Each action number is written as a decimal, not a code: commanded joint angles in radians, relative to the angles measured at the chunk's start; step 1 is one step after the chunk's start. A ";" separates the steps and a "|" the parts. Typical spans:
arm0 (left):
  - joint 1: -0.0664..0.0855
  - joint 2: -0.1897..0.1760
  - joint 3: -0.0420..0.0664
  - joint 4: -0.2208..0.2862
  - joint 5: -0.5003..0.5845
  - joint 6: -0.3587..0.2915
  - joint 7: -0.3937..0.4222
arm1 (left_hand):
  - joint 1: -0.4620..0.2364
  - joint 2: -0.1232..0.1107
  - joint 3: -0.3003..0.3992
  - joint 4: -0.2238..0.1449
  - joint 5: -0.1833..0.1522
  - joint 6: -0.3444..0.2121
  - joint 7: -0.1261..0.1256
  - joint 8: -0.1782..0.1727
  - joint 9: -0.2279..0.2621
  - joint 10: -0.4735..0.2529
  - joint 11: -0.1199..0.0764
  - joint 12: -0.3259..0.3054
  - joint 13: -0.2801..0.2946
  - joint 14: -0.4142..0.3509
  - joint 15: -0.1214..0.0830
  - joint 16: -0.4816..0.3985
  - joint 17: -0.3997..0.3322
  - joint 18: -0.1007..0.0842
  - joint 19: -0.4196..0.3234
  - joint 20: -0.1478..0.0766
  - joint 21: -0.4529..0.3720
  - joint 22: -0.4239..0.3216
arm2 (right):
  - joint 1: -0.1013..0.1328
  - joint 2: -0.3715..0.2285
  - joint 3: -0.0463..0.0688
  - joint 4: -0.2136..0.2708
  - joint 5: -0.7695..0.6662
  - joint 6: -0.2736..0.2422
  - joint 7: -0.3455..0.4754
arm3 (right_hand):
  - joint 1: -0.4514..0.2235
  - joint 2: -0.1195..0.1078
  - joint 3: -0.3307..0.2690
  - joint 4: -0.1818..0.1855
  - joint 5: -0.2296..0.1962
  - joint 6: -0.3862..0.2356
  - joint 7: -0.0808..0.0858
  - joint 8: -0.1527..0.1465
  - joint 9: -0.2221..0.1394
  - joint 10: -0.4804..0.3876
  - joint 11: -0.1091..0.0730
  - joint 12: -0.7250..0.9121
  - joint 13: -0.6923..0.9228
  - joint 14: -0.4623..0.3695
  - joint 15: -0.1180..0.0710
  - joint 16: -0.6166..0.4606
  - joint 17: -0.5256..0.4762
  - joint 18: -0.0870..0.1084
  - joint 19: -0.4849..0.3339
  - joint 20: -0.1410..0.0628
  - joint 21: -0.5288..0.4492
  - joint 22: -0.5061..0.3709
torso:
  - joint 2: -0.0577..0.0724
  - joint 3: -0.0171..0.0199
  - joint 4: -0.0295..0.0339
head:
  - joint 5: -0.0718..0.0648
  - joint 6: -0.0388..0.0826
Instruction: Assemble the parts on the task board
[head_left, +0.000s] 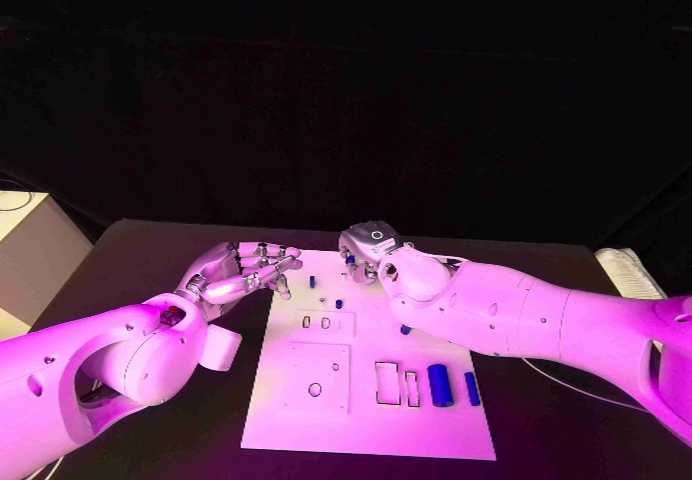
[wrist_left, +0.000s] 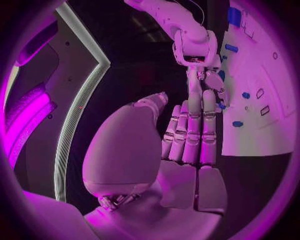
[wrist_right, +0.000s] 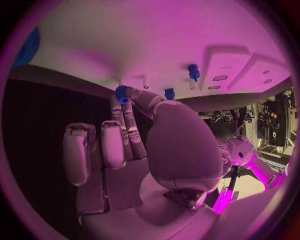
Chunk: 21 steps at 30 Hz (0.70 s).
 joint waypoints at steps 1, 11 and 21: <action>0.002 0.002 0.001 0.000 -0.004 0.016 0.002 | 0.003 -0.002 0.006 0.002 -0.006 -0.001 0.006 -0.005 0.002 0.000 0.004 -0.003 0.002 -0.006 0.000 0.004 0.001 0.012 -0.006 0.002 0.003 0.001 | -0.001 -0.001 0.000 0.003 0.003 -0.005 0.011 | 0.004 0.000 0.003 -0.004 0.003 0.007 0.002 0.004 0.001 0.046 -0.040 0.006 0.028 0.039 -0.006 0.007 0.001 -0.012 0.040 -0.007 0.006 0.112 | 0.000 -0.0001 0.0007 | 0.001 0.001; 0.002 0.003 0.001 0.000 -0.005 0.017 0.001 | 0.003 -0.001 0.006 0.002 -0.006 -0.001 0.006 -0.005 0.002 0.000 0.004 -0.002 0.002 -0.006 0.000 0.005 0.002 0.012 -0.007 0.002 0.004 0.002 | -0.001 0.008 0.000 -0.017 0.013 0.007 0.017 | 0.001 0.000 0.003 -0.003 0.003 0.008 0.002 0.005 0.002 0.047 -0.040 0.005 0.029 0.039 -0.006 0.007 0.001 -0.011 0.040 -0.007 0.004 0.110 | 0.001 -0.0011 0.0012 | 0.001 0.003; 0.002 0.006 0.001 -0.001 -0.005 0.019 -0.001 | 0.003 -0.001 0.006 0.002 -0.006 -0.001 0.006 -0.005 0.002 0.000 0.004 -0.002 0.002 -0.006 0.000 0.005 0.002 0.012 -0.007 0.002 0.004 0.002 | -0.001 0.020 0.000 -0.042 0.018 0.012 0.026 | -0.003 -0.001 0.003 -0.002 0.003 0.006 0.001 0.004 0.003 0.046 -0.040 0.003 0.029 0.038 -0.006 0.005 -0.003 -0.010 0.037 -0.007 0.001 0.105 | 0.001 -0.0016 0.0024 | 0.001 0.001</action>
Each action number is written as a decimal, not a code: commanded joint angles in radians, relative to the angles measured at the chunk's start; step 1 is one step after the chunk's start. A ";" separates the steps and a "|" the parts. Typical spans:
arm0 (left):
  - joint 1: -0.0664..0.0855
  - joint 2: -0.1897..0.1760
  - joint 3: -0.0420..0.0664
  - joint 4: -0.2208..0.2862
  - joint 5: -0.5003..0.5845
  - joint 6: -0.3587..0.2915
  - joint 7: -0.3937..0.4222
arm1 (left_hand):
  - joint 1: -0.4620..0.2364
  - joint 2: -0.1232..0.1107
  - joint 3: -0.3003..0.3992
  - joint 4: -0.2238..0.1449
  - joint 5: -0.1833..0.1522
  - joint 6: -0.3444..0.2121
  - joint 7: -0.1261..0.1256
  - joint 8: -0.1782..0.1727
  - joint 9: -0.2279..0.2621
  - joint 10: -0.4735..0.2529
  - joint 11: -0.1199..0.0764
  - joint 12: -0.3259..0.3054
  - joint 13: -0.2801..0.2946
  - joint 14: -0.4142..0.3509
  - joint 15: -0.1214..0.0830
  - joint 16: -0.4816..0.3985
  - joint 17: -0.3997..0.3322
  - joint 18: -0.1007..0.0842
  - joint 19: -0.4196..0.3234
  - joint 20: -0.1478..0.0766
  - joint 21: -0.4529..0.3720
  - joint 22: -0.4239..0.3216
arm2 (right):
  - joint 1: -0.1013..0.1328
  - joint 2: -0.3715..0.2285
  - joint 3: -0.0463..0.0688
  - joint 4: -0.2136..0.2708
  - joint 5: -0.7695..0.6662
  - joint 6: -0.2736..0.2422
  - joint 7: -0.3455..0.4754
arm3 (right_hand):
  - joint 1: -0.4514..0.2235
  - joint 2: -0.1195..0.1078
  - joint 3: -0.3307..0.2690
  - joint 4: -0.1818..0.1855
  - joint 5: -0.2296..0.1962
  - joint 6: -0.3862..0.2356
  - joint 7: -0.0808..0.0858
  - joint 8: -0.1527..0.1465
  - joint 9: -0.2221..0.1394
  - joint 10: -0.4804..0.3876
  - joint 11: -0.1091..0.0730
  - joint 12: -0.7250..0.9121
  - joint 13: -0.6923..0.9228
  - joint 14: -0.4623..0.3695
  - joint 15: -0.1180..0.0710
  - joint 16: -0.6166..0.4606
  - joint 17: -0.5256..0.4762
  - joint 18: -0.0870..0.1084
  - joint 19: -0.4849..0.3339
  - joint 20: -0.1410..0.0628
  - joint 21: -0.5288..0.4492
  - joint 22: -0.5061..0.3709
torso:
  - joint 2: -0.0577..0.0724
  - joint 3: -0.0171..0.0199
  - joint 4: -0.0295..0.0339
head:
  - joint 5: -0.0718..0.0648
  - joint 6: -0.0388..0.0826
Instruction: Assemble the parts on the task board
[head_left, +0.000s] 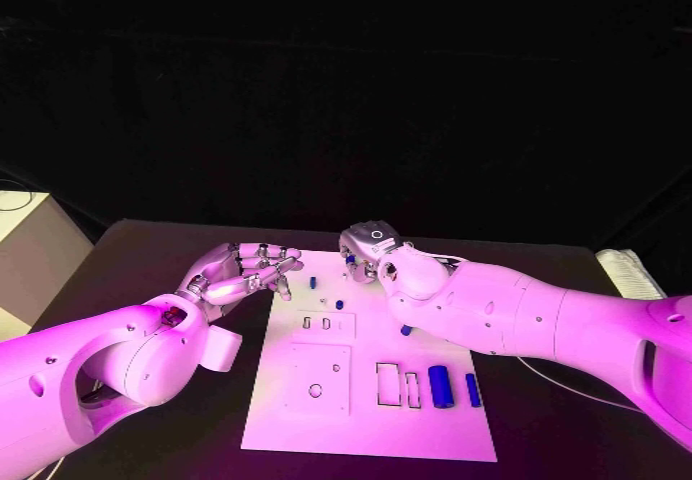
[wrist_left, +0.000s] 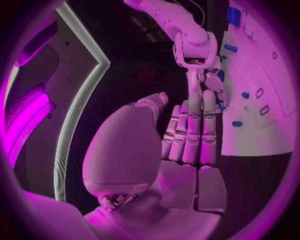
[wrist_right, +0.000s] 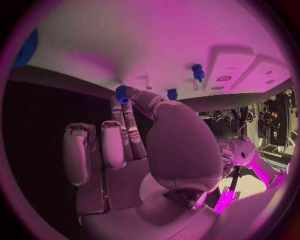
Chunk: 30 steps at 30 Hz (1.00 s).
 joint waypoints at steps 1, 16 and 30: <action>0.002 0.003 0.001 0.001 -0.004 0.019 0.002 | 0.003 -0.001 0.006 0.002 -0.006 -0.001 0.006 -0.005 0.001 0.000 0.004 -0.002 0.002 -0.006 0.000 0.005 0.001 0.012 -0.007 0.002 0.004 0.001 | -0.001 0.002 -0.001 -0.006 0.000 0.012 0.014 | -0.003 -0.001 0.004 -0.003 0.004 0.006 0.001 0.004 0.001 0.046 -0.040 0.001 0.029 0.038 -0.006 0.001 -0.002 -0.010 0.037 -0.007 0.001 0.106 | 0.000 -0.0009 0.0000 | 0.001 -0.002; 0.002 0.002 0.001 0.001 -0.004 0.019 0.000 | 0.003 -0.001 0.006 0.002 -0.006 -0.001 0.006 -0.005 0.001 0.000 0.004 -0.002 0.002 -0.006 0.000 0.005 0.001 0.012 -0.007 0.002 0.004 0.001 | -0.001 0.006 -0.001 -0.011 0.018 0.040 0.023 | -0.023 -0.018 0.003 0.000 0.004 -0.015 0.004 -0.005 0.006 0.025 -0.034 -0.009 0.028 0.034 -0.002 -0.003 -0.014 -0.008 0.031 -0.004 -0.007 0.095 | 0.000 -0.0014 -0.0007 | 0.003 -0.003; 0.002 0.000 0.001 0.000 -0.004 0.020 -0.001 | 0.002 -0.001 0.007 0.002 -0.007 -0.001 0.007 -0.005 0.001 -0.001 0.004 -0.003 0.002 -0.008 0.000 0.007 0.001 0.012 -0.009 0.002 0.008 0.003 | -0.001 -0.003 -0.002 -0.006 0.037 -0.001 0.044 | 0.036 -0.016 -0.299 0.062 0.014 -0.136 0.012 -0.096 -0.005 -0.263 0.016 -0.005 -0.040 -0.008 0.038 -0.098 -0.195 0.044 -0.064 0.032 -0.211 -0.154 | 0.000 -0.0002 -0.0012 | 0.004 -0.002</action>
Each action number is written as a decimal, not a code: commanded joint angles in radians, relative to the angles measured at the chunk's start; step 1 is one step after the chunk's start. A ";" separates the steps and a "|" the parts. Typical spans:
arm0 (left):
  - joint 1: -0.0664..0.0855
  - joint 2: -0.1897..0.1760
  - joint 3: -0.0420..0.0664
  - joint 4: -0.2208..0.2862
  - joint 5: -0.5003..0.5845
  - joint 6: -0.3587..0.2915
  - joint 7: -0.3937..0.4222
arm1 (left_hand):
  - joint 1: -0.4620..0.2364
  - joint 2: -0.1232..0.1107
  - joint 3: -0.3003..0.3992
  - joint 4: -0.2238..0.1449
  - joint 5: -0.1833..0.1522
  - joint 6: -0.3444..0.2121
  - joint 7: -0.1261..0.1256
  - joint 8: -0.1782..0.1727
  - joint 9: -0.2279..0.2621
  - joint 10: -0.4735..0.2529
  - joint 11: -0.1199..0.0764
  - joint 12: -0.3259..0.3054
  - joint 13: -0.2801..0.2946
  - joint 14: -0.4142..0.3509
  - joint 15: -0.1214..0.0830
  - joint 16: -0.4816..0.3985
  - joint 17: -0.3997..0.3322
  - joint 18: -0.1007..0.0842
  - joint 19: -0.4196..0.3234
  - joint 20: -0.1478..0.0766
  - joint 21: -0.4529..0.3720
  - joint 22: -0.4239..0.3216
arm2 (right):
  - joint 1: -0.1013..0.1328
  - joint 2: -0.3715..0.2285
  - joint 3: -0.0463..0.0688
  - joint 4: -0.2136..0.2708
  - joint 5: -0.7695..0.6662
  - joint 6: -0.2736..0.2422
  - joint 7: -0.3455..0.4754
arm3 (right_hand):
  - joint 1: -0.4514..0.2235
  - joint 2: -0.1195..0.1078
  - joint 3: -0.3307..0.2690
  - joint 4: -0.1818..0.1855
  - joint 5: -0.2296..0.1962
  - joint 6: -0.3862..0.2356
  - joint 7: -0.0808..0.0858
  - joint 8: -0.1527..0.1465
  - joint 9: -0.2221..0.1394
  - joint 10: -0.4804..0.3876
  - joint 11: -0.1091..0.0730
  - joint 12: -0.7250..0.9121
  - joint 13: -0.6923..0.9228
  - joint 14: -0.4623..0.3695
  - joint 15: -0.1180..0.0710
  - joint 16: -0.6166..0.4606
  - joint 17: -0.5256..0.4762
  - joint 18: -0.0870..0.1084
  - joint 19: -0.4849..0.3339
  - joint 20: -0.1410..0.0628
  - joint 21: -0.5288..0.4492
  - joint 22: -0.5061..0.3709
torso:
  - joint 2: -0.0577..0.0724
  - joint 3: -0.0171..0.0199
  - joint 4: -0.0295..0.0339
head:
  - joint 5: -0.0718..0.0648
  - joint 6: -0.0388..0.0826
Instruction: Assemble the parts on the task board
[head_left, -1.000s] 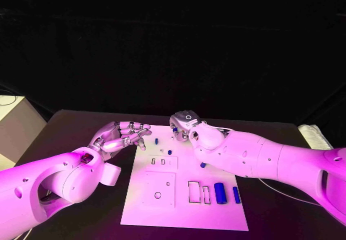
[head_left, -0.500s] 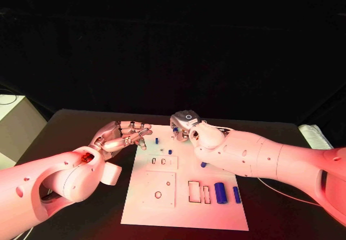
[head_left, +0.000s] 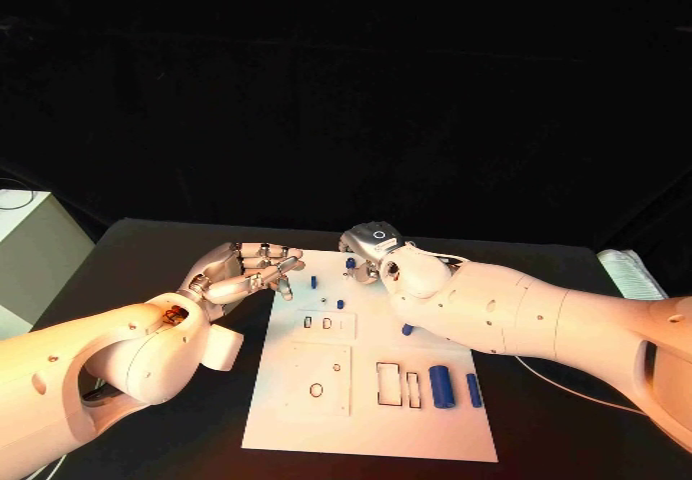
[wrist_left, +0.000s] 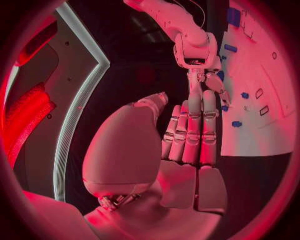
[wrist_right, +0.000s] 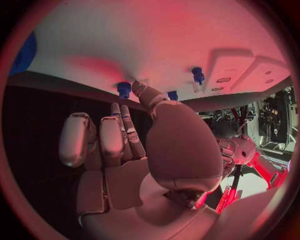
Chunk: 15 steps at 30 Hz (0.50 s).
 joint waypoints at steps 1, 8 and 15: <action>0.002 0.001 0.001 0.000 -0.003 0.018 0.003 | 0.003 0.000 0.006 -0.002 -0.003 -0.001 0.007 -0.005 0.001 -0.001 0.004 -0.003 0.002 -0.008 0.000 0.004 0.001 0.012 -0.007 -0.001 0.005 0.002 | 0.000 -0.008 0.000 0.012 0.006 -0.013 0.021 | 0.027 0.005 -0.045 0.018 0.007 -0.005 0.000 -0.008 -0.002 -0.008 0.003 0.005 -0.001 0.001 0.007 -0.003 -0.009 0.021 -0.002 0.000 -0.013 -0.012 | 0.000 0.0002 0.0004 | -0.001 -0.001; 0.002 -0.004 0.001 0.000 -0.003 0.017 0.003 | 0.003 0.000 0.006 -0.002 -0.003 -0.001 0.007 -0.005 0.001 -0.001 0.004 -0.003 0.002 -0.008 0.000 0.004 0.001 0.012 -0.007 -0.001 0.005 0.002 | 0.002 -0.060 0.001 0.079 0.015 -0.038 0.017 | 0.072 0.008 -0.102 0.059 -0.048 0.001 -0.005 -0.015 -0.002 -0.009 0.002 0.007 0.000 -0.002 0.007 -0.007 -0.028 0.021 0.003 0.000 -0.023 -0.018 | 0.000 0.0014 -0.0047 | 0.000 0.001; 0.002 -0.013 0.001 0.000 -0.002 0.017 0.002 | 0.003 0.000 0.006 -0.002 -0.003 -0.001 0.007 -0.005 0.001 -0.001 0.004 -0.003 0.002 -0.008 0.000 0.004 0.001 0.012 -0.007 -0.001 0.005 0.002 | 0.025 -0.196 0.014 0.236 0.089 -0.077 0.019 | 0.079 0.011 -0.100 0.096 -0.035 0.014 0.009 -0.018 -0.002 0.046 -0.012 0.028 0.007 -0.003 -0.004 -0.007 -0.036 0.024 0.001 -0.009 -0.041 -0.034 | -0.001 0.0069 -0.0201 | 0.002 0.010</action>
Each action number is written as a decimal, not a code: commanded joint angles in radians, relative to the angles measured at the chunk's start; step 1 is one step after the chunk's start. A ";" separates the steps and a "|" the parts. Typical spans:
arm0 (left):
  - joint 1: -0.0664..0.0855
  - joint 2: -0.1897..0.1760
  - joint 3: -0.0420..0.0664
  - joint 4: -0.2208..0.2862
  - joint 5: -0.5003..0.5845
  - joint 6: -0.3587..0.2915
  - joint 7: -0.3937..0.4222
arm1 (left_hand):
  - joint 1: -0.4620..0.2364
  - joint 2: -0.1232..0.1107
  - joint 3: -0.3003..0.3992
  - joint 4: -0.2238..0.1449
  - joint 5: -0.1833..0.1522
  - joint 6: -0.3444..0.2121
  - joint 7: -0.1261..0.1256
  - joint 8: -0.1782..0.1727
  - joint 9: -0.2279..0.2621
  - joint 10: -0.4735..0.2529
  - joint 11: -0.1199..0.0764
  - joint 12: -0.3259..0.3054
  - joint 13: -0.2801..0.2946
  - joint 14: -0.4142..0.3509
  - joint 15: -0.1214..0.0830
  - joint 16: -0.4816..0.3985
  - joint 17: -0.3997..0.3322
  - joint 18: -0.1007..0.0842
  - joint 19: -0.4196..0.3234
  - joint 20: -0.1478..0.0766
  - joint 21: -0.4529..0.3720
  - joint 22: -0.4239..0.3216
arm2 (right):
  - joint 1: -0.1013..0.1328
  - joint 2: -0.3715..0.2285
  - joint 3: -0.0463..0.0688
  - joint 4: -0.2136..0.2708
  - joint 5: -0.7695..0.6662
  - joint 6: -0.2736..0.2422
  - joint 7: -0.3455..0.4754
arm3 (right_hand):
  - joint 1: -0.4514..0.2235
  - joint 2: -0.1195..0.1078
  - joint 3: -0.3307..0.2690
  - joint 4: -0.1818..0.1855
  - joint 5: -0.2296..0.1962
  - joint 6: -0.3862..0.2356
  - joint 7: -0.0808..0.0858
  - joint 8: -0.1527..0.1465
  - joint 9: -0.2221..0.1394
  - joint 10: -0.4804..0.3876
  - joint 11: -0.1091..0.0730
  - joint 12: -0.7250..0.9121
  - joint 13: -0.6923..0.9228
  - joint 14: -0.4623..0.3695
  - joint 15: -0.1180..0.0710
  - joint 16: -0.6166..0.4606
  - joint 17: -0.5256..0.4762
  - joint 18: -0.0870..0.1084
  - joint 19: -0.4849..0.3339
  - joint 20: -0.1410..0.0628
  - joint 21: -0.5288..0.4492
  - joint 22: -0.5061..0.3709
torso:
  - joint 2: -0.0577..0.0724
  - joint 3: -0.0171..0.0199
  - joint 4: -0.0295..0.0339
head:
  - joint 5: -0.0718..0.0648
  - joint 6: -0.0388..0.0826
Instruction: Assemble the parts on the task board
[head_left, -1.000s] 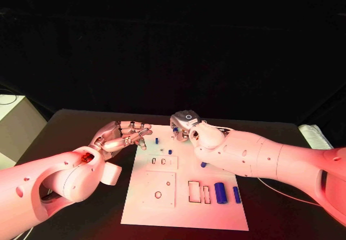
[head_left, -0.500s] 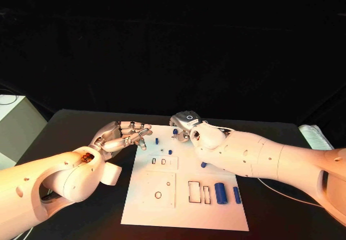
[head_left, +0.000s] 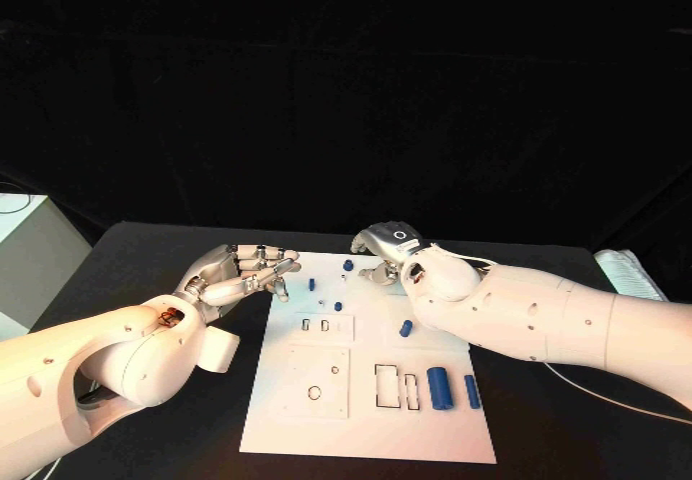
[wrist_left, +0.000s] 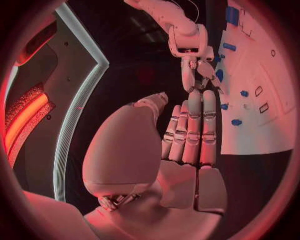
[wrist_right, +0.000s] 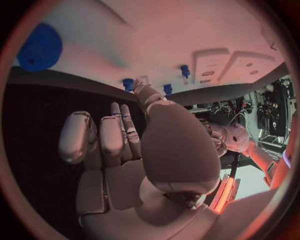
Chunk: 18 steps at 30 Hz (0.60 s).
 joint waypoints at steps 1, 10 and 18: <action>0.001 -0.002 0.001 0.001 -0.002 0.017 0.004 | 0.003 0.000 0.006 -0.002 -0.003 -0.001 0.007 -0.005 0.001 -0.001 0.004 -0.003 0.002 -0.008 0.000 0.004 0.001 0.012 -0.007 -0.001 0.005 0.001 | 0.015 -0.063 0.005 0.074 0.080 -0.044 0.013 | 0.009 -0.001 0.006 0.013 0.007 0.010 0.005 -0.007 0.000 0.026 -0.005 0.009 0.003 -0.003 -0.004 -0.003 -0.003 0.011 -0.005 -0.005 -0.024 -0.021 | -0.001 0.0061 -0.0137 | 0.002 0.005; 0.001 -0.009 0.001 -0.008 -0.001 0.018 0.006 | 0.003 0.000 0.006 -0.002 -0.003 -0.001 0.007 -0.005 0.001 -0.001 0.004 -0.003 0.002 -0.008 0.000 0.004 0.001 0.012 -0.007 -0.001 0.005 0.001 | 0.042 -0.230 0.013 0.192 0.300 0.021 0.040 | -0.017 -0.052 0.018 0.047 0.051 0.041 -0.015 0.001 0.010 0.354 -0.060 0.181 0.106 0.054 -0.046 0.133 0.222 -0.044 0.097 -0.040 0.182 0.239 | -0.002 0.0157 -0.0324 | -0.004 0.012; 0.001 -0.009 0.001 -0.015 -0.001 0.022 0.008 | 0.005 0.000 0.008 -0.003 -0.003 -0.001 0.006 -0.005 0.002 -0.001 0.004 -0.002 0.002 -0.010 0.000 0.006 0.001 0.013 -0.009 -0.001 0.008 0.003 | 0.046 -0.270 0.014 0.135 0.441 0.132 0.029 | 0.014 -0.030 -0.154 0.127 0.068 -0.080 0.019 0.047 0.047 0.463 -0.030 1.393 1.376 0.090 -0.019 0.270 0.480 -0.077 0.147 -0.015 0.303 0.393 | 0.002 0.0241 -0.0367 | -0.010 0.009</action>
